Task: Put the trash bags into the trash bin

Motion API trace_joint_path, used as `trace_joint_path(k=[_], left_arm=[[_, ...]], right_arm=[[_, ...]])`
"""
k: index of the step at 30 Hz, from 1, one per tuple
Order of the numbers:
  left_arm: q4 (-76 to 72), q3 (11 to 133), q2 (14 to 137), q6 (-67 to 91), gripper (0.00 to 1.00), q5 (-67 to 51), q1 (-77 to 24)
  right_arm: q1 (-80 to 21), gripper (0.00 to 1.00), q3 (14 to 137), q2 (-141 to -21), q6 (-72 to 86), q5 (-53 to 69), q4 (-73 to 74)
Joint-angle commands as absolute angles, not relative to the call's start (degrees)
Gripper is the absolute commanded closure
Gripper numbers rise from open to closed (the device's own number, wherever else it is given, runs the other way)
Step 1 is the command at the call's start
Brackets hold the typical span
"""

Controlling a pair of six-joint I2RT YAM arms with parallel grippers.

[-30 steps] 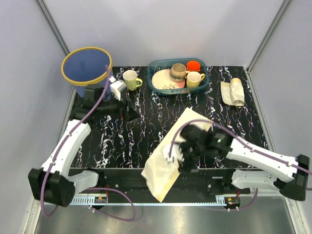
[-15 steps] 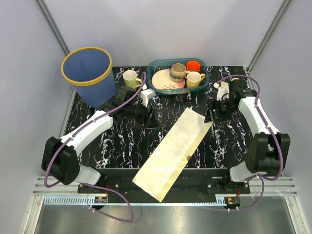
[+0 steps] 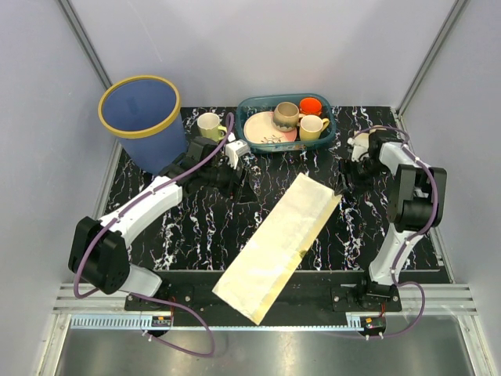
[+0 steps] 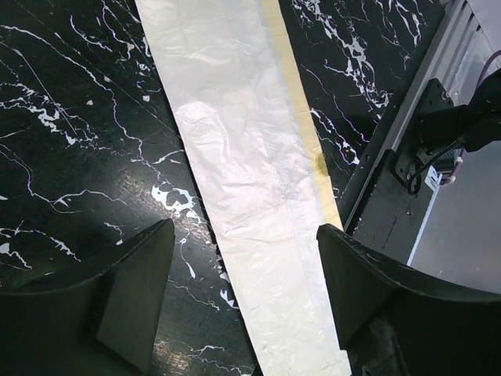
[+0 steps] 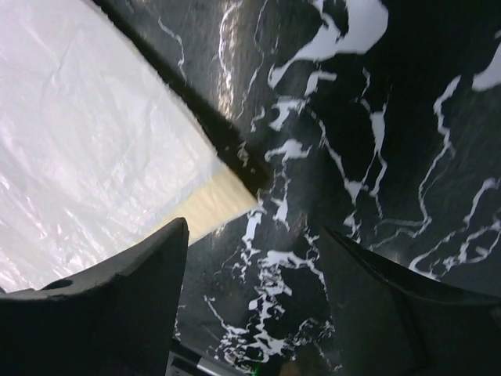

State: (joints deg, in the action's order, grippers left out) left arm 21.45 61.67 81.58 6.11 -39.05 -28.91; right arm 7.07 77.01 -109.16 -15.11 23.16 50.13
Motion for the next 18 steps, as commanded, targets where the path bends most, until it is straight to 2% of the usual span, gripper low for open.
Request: trace_joint_path(k=[1, 6, 14, 16, 17, 18], left_arm=[[18.0, 62.6, 80.6, 6.6, 0.23, -40.5, -28.8], [17.8, 63.0, 81.2, 7.0, 0.23, -40.5, -28.8], [18.2, 63.8, 81.0, 7.2, 0.23, -40.1, -28.8], [18.1, 63.8, 80.9, 7.5, 0.23, -39.9, -28.7], [18.2, 63.8, 80.9, 7.5, 0.23, -39.8, -28.7], [18.0, 63.9, 80.9, 7.5, 0.23, -39.8, -28.8]], right_arm=[[6.9, 0.24, 81.6, -113.3, -18.5, 25.9, 47.7], [6.9, 0.30, 83.1, -117.9, -19.1, 31.0, 50.1], [6.9, 0.46, 82.6, -118.2, -22.9, 38.9, 58.3], [6.9, 0.57, 81.6, -117.9, -23.3, 38.6, 57.9], [6.9, 0.80, 81.4, -117.9, -23.2, 37.5, 56.8], [6.9, 0.90, 81.8, -117.9, -23.5, 37.3, 56.6]])
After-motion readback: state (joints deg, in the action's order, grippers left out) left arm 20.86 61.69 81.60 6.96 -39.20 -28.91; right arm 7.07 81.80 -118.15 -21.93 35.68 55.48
